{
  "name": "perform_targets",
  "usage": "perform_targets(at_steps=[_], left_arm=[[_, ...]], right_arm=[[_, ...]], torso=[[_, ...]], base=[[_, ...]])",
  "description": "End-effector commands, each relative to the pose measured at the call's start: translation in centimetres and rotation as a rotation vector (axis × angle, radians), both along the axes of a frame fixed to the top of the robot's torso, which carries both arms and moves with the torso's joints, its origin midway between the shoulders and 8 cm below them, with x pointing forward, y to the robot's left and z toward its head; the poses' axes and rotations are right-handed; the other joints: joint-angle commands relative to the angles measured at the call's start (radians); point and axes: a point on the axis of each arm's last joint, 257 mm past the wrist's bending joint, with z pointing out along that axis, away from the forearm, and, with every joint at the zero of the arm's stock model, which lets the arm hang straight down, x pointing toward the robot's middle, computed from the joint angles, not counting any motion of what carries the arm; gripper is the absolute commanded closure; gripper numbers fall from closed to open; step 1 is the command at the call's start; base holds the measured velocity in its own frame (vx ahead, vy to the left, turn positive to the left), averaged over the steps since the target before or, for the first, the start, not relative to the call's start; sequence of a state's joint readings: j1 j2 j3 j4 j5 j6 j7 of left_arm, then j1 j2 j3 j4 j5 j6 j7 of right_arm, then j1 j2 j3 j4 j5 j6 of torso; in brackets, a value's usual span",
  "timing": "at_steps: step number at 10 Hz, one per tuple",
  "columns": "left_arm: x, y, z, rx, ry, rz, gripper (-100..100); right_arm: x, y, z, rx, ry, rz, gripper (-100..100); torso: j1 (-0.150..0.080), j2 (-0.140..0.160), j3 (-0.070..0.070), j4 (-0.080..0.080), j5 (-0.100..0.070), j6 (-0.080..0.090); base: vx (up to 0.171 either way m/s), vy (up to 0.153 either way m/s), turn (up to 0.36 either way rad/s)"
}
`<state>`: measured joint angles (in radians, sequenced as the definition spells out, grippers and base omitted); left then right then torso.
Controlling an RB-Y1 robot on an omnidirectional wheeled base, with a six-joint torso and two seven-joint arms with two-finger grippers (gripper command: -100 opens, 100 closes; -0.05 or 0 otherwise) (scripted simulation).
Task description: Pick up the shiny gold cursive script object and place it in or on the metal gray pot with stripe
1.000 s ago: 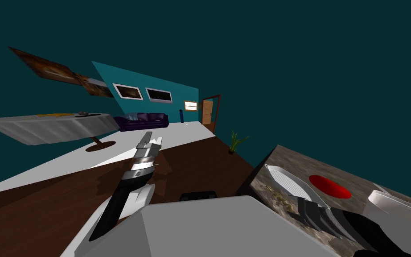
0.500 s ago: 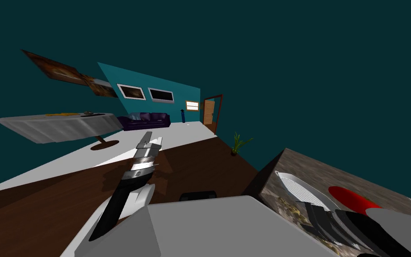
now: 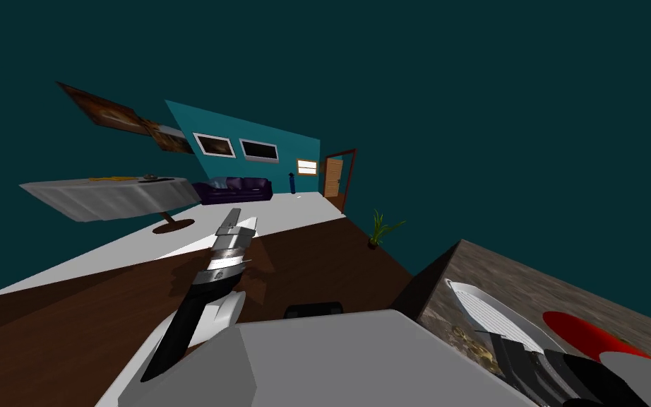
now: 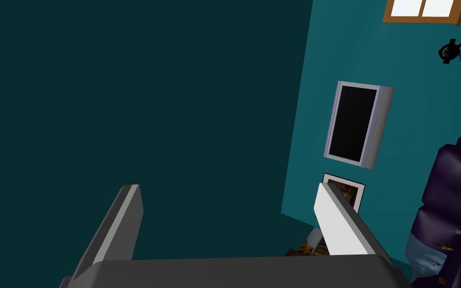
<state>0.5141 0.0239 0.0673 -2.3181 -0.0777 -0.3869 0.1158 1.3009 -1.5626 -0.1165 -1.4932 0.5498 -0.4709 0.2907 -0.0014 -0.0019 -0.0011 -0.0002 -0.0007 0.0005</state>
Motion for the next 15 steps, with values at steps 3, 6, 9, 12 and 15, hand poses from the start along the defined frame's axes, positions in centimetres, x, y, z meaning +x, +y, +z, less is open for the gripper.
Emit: perform_targets(at_steps=[3,6,9,12,15], left_arm=[[0.0,0.0,0.0,0.0,0.0,0.0,0],[0.0,0.0,0.0,0.0,0.0,0.0,0],[0.0,0.0,0.0,0.0,0.0,0.0,0],[0.0,0.0,0.0,0.0,0.0,0.0,0],[0.0,0.0,0.0,0.0,0.0,0.0,0]], right_arm=[[-1.2,0.5,-0.8,0.0,-0.001,-0.013,-100],[-1.4,0.5,-0.8,0.001,0.003,-0.01,100],[-1.4,0.5,-0.8,0.0,0.002,-0.011,0],[1.5,-0.5,1.0,-0.002,0.0,0.016,100],[2.0,-0.6,1.2,-0.003,0.0,0.02,100]], torso=[[0.0,0.001,0.0,0.0,0.0,0.0],[0.002,0.003,0.002,0.001,0.001,0.001],[0.002,0.003,0.002,0.002,-0.001,0.0],[0.004,0.006,0.004,0.002,-0.001,0.001],[0.004,0.005,0.004,0.002,-0.001,0.001]], base=[[0.026,-0.028,0.05],[0.0,0.0,0.0],[0.0,0.0,0.0],[-0.04,0.037,-0.11],[-0.028,0.02,-0.037]])
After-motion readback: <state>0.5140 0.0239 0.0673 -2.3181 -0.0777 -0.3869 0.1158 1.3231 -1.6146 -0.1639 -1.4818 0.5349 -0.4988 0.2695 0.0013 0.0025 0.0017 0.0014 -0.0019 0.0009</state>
